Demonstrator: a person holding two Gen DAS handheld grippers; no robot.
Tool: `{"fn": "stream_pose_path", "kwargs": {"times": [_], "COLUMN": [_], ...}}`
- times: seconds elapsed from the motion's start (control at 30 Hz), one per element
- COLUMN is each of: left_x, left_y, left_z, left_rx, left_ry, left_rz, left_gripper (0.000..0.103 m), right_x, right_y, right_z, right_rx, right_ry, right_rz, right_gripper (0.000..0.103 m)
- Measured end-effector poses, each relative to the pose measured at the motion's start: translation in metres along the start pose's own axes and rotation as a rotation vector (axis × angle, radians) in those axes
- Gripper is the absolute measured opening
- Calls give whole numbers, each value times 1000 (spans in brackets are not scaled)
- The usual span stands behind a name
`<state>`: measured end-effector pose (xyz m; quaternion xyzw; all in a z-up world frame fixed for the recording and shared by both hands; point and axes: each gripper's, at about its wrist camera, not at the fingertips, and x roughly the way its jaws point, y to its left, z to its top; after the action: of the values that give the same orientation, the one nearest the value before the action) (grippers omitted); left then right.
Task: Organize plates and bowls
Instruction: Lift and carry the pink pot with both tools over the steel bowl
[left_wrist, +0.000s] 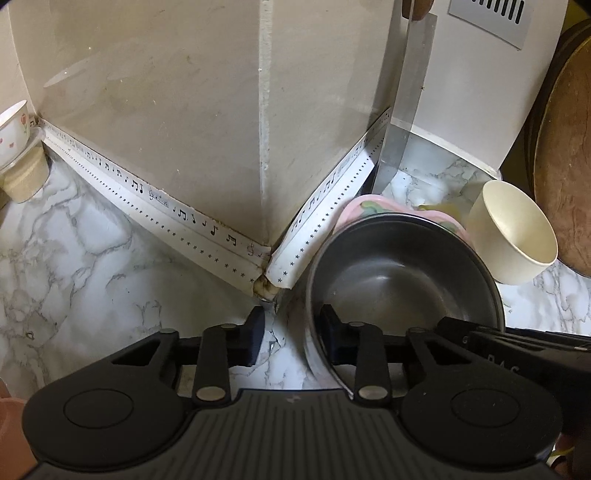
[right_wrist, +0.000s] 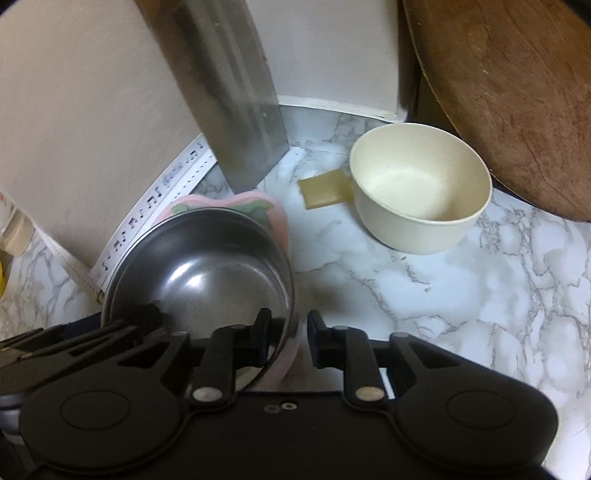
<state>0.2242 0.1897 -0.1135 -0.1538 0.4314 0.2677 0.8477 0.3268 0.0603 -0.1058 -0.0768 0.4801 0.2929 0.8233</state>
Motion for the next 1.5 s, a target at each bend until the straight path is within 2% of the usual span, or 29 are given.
{"fn": "stream_pose_path", "kwargs": {"times": [0.07,0.1,0.13,0.2,0.33,0.57,0.8,1.0,1.27,1.5], "left_x": [-2,-3,-4,-9,-15,-38,-78,-115,-155,-168], "left_y": [0,0,-1,-5,-5,-13,-18,-25,-36,-44], "left_z": [-1,-2,-2,-4,-8,-10,-10,-15,-44,-86], "left_rx": [5,7,14,32,23,61,79,113,170,237], "left_ry": [1,3,3,-9,6,-19,-73,-84,-74,-26], "left_rz": [-9,-25,-37,-24,-51,-77,-126,-186,-253,-287], "left_gripper": [22,10,10,10,9,9,9,9,9,9], "right_x": [-1,-2,-2,-4,-9,-25,-65,-108,-154,-176], "right_y": [3,4,5,7,6,-3,-5,-10,-25,-34], "right_z": [-2,-3,-4,-7,-12,-18,-21,-30,-62,-101], "right_rx": [-9,-13,-16,-23,-30,-7,12,27,71,123], "right_ry": [-4,-5,-6,-4,-3,-8,-68,-100,-132,-123], "right_rz": [-5,-5,-2,-4,-13,-15,-25,-50,-89,-120], "right_gripper": [18,18,17,16,15,14,14,14,14,14]}}
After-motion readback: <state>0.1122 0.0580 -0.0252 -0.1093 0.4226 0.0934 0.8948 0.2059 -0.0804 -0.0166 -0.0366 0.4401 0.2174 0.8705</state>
